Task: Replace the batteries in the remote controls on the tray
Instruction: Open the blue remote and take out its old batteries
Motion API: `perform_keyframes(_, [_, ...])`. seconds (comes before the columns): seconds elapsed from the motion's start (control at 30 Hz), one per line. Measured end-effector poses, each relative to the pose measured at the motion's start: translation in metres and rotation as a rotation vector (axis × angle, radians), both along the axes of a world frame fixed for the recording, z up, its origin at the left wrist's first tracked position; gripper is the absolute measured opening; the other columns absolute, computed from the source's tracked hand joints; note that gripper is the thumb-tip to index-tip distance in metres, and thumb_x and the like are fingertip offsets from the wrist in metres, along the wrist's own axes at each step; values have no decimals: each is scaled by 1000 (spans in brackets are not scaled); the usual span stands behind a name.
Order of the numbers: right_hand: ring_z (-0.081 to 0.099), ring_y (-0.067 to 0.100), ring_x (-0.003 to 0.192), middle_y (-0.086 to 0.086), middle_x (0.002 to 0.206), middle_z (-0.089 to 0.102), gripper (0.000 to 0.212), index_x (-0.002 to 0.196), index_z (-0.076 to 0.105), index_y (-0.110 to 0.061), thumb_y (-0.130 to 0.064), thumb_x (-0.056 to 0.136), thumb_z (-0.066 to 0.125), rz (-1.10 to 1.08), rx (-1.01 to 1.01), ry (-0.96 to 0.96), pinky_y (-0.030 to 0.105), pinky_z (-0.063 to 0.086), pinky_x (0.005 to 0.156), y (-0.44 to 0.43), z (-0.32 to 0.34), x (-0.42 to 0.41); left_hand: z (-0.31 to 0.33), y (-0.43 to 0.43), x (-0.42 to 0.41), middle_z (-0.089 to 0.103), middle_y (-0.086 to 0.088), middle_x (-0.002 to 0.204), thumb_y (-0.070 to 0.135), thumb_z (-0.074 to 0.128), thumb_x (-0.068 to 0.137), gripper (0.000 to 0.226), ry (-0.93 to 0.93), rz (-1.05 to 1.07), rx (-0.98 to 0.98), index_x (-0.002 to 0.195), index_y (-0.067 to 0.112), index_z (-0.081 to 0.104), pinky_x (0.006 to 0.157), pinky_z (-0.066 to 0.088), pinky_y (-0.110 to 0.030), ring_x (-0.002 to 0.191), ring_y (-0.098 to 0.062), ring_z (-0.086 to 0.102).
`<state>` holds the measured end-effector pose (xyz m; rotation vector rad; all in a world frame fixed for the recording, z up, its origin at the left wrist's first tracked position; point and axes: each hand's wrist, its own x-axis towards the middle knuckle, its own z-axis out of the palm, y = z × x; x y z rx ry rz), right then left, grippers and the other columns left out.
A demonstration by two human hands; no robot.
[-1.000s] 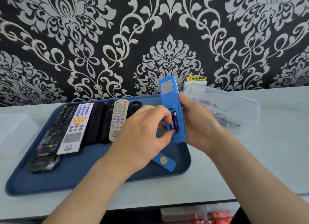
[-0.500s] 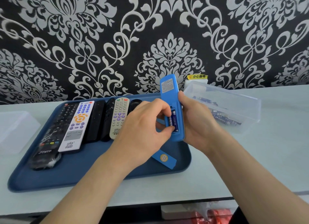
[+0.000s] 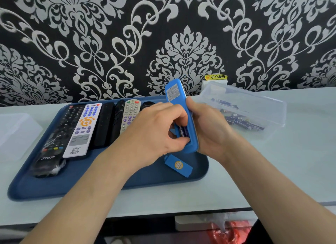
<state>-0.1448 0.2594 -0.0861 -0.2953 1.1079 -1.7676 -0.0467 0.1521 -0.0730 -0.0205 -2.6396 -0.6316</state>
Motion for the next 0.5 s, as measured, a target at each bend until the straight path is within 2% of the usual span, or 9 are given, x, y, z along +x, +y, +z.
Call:
perform_keyframes(0.07, [66, 23, 84, 17, 101, 61, 47, 126, 62, -7, -37, 106, 33, 2, -3, 2, 34, 59, 68, -1, 0, 2, 1, 1, 0, 60, 11, 80, 31, 70, 65, 26, -5, 2, -26, 83, 18, 60, 70, 50, -38, 75, -12, 55])
perform_keyframes(0.17, [69, 23, 80, 16, 96, 66, 46, 127, 61, -7, -37, 107, 33, -31, -11, -19, 34, 60, 63, -1, 0, 1, 0, 2, -1, 60, 10, 78, 25, 78, 65, 26, -6, 21, 7, 82, 18, 59, 68, 51, -38, 73, -12, 57])
perform_keyframes(0.27, [71, 24, 75, 14, 92, 71, 47, 123, 64, -7, -38, 106, 32, -103, -32, -15, 33, 59, 60, -3, -1, 2, -4, 5, 1, 60, 11, 77, 16, 85, 64, 30, 56, 153, 278, 80, 21, 61, 66, 52, -26, 68, -7, 57])
perform_keyframes(0.37, [72, 24, 75, 15, 91, 75, 42, 105, 71, -11, -34, 106, 36, -241, -27, 122, 33, 61, 65, -7, -2, 4, -6, 12, -2, 56, 9, 89, 15, 84, 67, 38, 144, 306, 475, 94, 25, 59, 65, 46, -13, 70, -4, 54])
perform_keyframes(0.43, [72, 23, 73, 15, 89, 76, 41, 97, 73, -11, -35, 105, 41, -293, -42, 178, 32, 61, 66, -8, 0, 6, -9, 11, -3, 56, 6, 94, 24, 79, 74, 38, 102, 393, 572, 103, 29, 56, 68, 46, -14, 72, -2, 55])
perform_keyframes(0.5, [68, 21, 69, 12, 83, 74, 40, 94, 74, -10, -37, 102, 46, -294, -33, 228, 30, 58, 59, -5, 3, 7, -9, 10, -3, 67, 1, 92, 30, 73, 82, 25, -52, 360, 780, 102, 30, 59, 62, 47, -24, 68, -6, 61])
